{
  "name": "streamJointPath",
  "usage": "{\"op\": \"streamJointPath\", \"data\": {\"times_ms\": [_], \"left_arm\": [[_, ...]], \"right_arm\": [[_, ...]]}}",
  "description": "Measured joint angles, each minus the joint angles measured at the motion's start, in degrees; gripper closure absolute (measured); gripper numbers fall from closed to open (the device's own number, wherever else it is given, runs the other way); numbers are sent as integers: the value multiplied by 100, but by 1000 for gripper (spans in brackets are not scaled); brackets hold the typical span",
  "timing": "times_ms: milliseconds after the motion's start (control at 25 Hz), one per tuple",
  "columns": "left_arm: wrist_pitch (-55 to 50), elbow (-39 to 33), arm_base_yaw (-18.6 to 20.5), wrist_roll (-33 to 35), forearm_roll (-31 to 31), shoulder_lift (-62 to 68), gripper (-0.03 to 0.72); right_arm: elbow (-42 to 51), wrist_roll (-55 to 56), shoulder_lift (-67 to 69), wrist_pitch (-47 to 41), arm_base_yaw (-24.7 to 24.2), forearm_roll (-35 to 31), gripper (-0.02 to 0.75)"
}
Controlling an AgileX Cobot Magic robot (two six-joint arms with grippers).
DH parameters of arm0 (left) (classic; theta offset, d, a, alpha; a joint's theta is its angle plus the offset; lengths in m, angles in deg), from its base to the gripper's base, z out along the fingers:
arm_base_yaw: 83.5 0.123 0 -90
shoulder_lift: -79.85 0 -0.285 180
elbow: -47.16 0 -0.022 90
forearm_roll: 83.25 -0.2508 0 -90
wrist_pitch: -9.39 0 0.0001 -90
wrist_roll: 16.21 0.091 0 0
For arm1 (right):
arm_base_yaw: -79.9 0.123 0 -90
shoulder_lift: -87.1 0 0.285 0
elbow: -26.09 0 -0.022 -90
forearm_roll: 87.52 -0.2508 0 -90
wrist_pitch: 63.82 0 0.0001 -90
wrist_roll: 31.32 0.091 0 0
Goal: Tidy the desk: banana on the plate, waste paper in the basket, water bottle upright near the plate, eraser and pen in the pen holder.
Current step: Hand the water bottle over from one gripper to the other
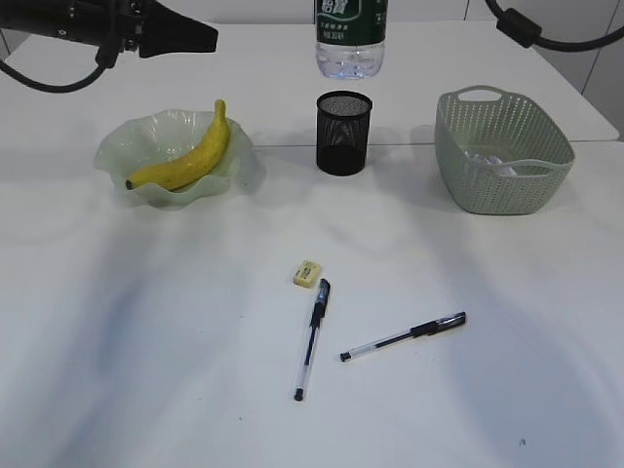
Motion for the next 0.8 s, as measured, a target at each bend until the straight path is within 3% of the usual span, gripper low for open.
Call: {"op": "streamJointPath", "data": {"times_ms": [240,480,800], "left_arm": [[0,0,24,875,321,0,421],[0,-12,111,1197,480,122,421],[21,-1070,150,1929,948,310,435]], "right_arm": [[0,-18,0,0,0,229,379],[0,-18,0,0,0,243,379],[0,-18,0,0,0,243,379]]}}
